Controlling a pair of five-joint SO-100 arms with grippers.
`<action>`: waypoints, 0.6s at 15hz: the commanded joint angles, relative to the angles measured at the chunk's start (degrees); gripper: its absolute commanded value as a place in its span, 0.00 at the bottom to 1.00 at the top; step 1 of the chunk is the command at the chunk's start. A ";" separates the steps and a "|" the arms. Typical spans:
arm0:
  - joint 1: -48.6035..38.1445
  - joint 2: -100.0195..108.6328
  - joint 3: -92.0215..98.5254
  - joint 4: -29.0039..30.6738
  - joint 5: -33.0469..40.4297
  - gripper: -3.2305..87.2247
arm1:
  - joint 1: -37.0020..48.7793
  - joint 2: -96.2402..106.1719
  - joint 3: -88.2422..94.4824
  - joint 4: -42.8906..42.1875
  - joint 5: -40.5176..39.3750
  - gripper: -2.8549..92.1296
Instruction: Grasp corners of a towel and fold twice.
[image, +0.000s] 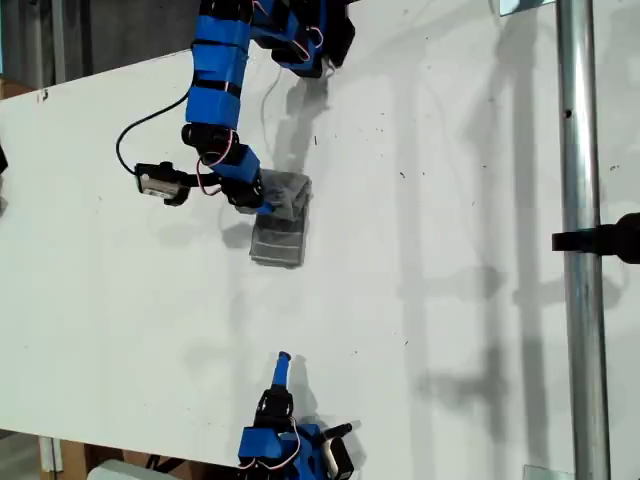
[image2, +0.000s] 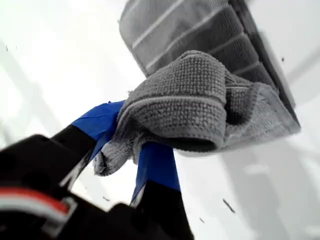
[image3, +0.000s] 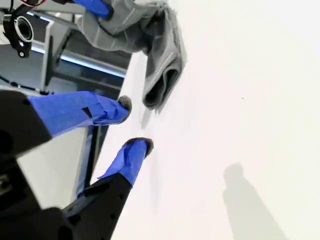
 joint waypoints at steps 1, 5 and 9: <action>0.35 0.44 -1.14 -0.62 -0.35 0.16 | -0.79 -4.83 -2.81 -7.91 -0.35 0.03; 0.44 0.44 -0.97 -0.62 -0.44 0.16 | -3.34 0.88 0.18 -23.91 -4.31 0.44; 0.44 0.44 -0.88 -0.70 -0.62 0.16 | 1.58 19.42 10.99 -23.91 -5.45 0.12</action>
